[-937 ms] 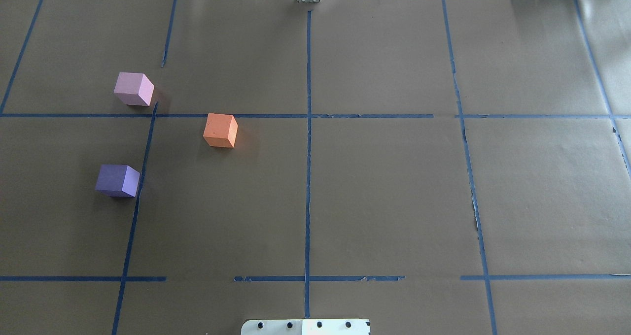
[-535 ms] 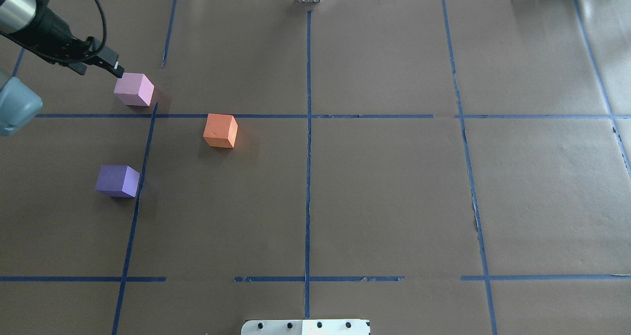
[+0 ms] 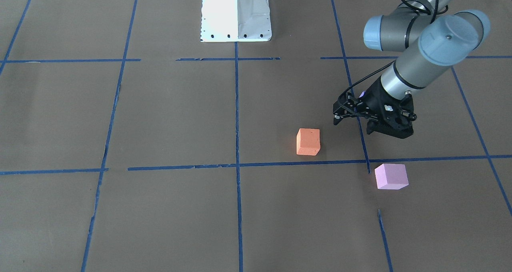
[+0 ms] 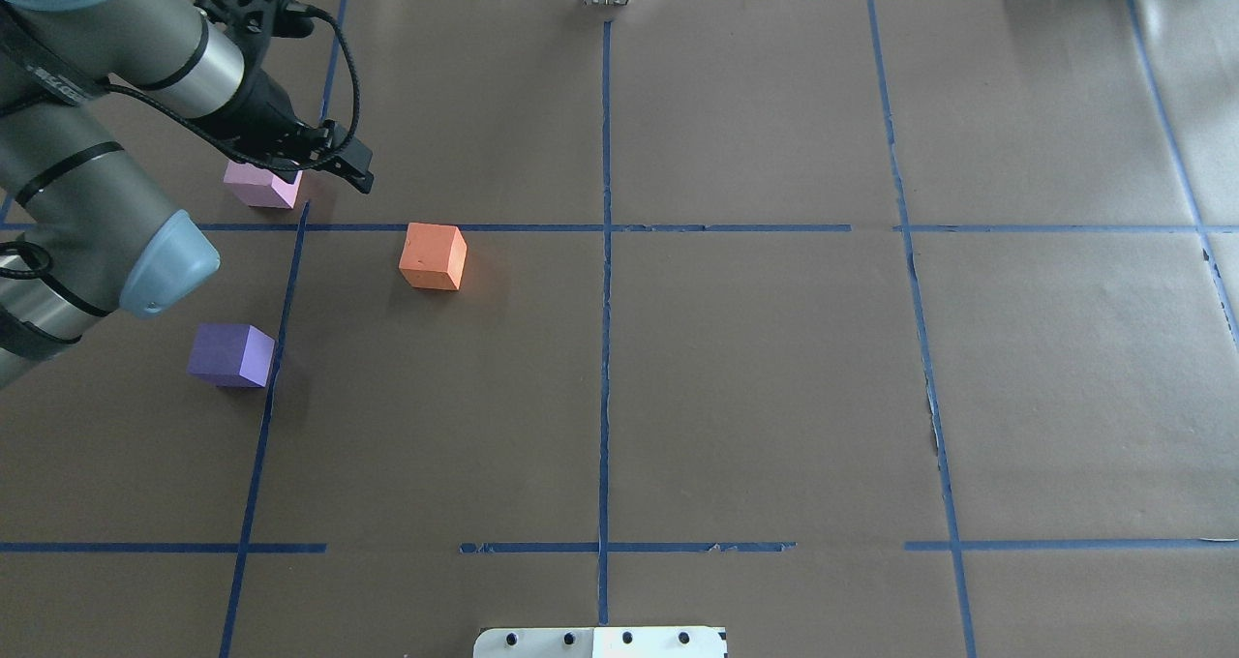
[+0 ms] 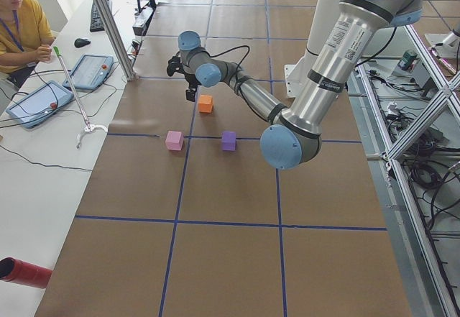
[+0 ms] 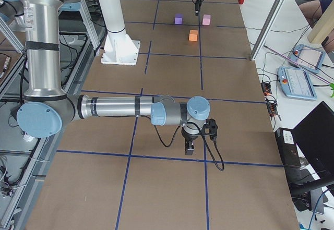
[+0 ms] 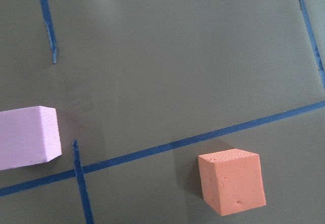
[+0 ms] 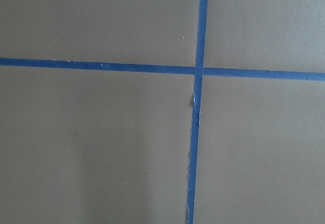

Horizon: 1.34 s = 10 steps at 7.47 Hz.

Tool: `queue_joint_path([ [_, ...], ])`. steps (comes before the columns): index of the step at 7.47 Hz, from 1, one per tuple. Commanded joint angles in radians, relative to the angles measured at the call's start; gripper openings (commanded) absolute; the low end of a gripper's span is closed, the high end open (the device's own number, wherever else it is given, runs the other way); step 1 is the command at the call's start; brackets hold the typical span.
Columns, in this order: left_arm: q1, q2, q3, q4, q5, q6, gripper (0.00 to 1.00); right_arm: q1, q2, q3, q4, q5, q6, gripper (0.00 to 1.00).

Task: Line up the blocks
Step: 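Move the left gripper over the orange cube and lower toward it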

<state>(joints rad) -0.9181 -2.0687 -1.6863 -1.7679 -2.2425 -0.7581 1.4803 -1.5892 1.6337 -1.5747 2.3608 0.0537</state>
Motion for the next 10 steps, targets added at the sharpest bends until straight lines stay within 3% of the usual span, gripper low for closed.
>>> queue_joint_path([
  [1, 0.031, -0.016, 0.004, 0.002, 0.050, -0.044, 1.00, 0.000, 0.000, 0.000, -0.001, 0.000, 0.000, 1.00],
  [7, 0.099, -0.030, 0.025, 0.019, 0.169, -0.078, 1.00, 0.000, 0.000, 0.000, -0.001, 0.000, 0.000, 1.00],
  [10, 0.136, -0.100, 0.126, 0.022, 0.172, -0.119, 1.00, 0.000, 0.000, 0.000, 0.001, 0.000, 0.000, 1.00],
])
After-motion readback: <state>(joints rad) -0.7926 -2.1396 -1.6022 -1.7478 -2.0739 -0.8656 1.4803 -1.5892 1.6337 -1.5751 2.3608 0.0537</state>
